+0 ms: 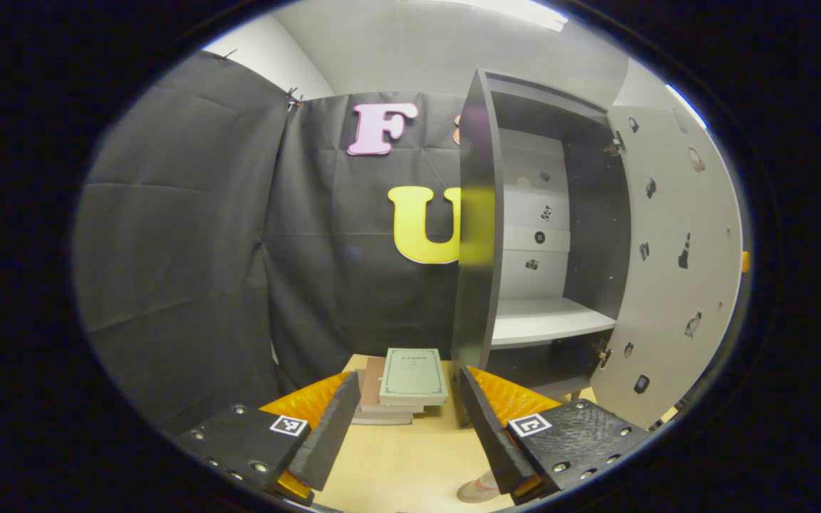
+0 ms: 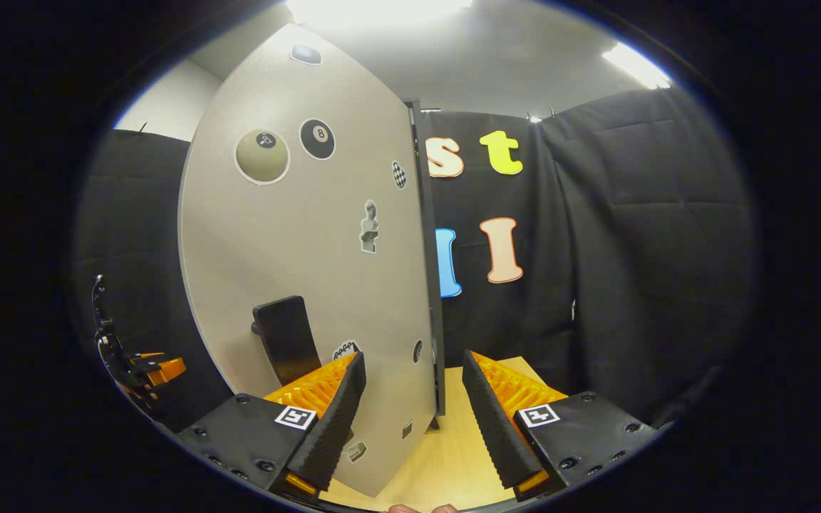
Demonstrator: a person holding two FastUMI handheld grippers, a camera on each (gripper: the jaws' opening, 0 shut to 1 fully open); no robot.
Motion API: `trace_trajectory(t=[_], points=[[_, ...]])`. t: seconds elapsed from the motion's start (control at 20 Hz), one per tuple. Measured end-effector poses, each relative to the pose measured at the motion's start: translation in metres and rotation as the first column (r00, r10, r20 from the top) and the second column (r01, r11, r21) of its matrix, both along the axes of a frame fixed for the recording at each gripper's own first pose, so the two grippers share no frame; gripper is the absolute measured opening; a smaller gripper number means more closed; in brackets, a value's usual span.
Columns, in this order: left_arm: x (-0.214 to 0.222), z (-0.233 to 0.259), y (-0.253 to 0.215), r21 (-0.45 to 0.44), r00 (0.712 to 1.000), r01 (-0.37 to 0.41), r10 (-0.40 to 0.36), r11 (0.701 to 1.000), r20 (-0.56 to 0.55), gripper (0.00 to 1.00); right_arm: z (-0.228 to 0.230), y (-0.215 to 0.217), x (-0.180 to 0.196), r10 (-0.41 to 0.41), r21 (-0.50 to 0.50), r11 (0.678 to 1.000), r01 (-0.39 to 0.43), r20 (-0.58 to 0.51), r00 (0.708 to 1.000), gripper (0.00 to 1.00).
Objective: Open the cabinet door with the right hand, grasp the bottle in the cabinet with the left hand and place it on the coaster, then close the cabinet door with the right hand.
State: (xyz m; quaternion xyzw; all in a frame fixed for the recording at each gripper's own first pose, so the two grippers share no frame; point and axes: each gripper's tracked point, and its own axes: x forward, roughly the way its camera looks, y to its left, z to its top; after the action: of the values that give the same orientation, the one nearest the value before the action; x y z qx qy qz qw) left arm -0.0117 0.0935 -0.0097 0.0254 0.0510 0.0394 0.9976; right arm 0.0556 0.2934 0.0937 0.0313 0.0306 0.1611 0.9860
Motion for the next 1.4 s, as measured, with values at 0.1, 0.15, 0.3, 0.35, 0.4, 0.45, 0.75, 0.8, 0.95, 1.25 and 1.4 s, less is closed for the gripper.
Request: trace_trajectory(t=[0.1, 0.15, 0.3, 0.35, 0.4, 0.45, 0.75, 0.8, 0.95, 1.25, 1.4], points=[[-0.002, -0.005, 0.01, -0.005, 1.0, 0.018, -0.018, 1.0, -0.004, 0.85, -0.008, 0.024, 0.002, 0.011, -0.001, 1.0, -0.011, 0.008, 1.0, 0.88], [-0.002, -0.007, 0.013, -0.01, 1.0, 0.025, -0.025, 1.0, -0.006, 0.84, -0.011, 0.035, 0.0, 0.022, -0.005, 1.0, -0.022, 0.01, 1.0, 0.88], [-0.005, -0.01, 0.027, -0.014, 0.999, 0.032, -0.032, 0.999, -0.007, 0.85, -0.015, 0.061, -0.002, 0.051, -0.036, 0.998, -0.05, 0.008, 0.999, 0.88], [-0.006, -0.012, 0.032, -0.017, 0.999, 0.031, -0.031, 0.999, -0.007, 0.85, -0.016, 0.069, -0.001, 0.061, -0.045, 0.997, -0.06, 0.009, 0.998, 0.88], [-0.007, -0.012, 0.037, -0.02, 0.999, 0.032, -0.032, 0.999, -0.005, 0.85, -0.012, 0.062, 0.005, 0.073, -0.049, 0.996, -0.073, 0.009, 0.997, 0.88], [-0.009, -0.014, 0.041, -0.025, 1.0, 0.03, -0.03, 0.999, -0.004, 0.84, -0.013, 0.069, 0.006, 0.097, -0.043, 0.994, -0.097, 0.004, 0.995, 0.88], [-0.015, -0.025, 0.067, -0.064, 1.0, -0.002, 0.002, 0.998, -0.01, 0.85, -0.01, 0.114, 0.013, 0.152, -0.047, 0.987, -0.152, -0.003, 0.988, 0.88], [-0.015, -0.026, 0.071, -0.071, 1.0, -0.01, 0.009, 0.997, -0.008, 0.84, -0.009, 0.119, 0.014, 0.152, -0.047, 0.987, -0.153, -0.009, 0.988, 0.88], [-0.016, -0.032, 0.078, -0.078, 1.0, -0.026, 0.026, 0.997, -0.005, 0.84, -0.011, 0.116, 0.023, 0.135, -0.05, 0.989, -0.136, -0.029, 0.99, 0.88], [-0.003, -0.026, 0.064, -0.06, 0.999, -0.034, 0.034, 0.998, -0.002, 0.84, -0.013, 0.098, 0.031, 0.139, -0.005, 0.99, -0.139, -0.041, 0.989, 0.81], [0.0, -0.009, 0.038, -0.037, 0.999, -0.044, 0.045, 0.998, 0.024, 0.85, -0.012, 0.072, 0.038, 0.141, -0.013, 0.99, -0.142, -0.024, 0.99, 0.88]])
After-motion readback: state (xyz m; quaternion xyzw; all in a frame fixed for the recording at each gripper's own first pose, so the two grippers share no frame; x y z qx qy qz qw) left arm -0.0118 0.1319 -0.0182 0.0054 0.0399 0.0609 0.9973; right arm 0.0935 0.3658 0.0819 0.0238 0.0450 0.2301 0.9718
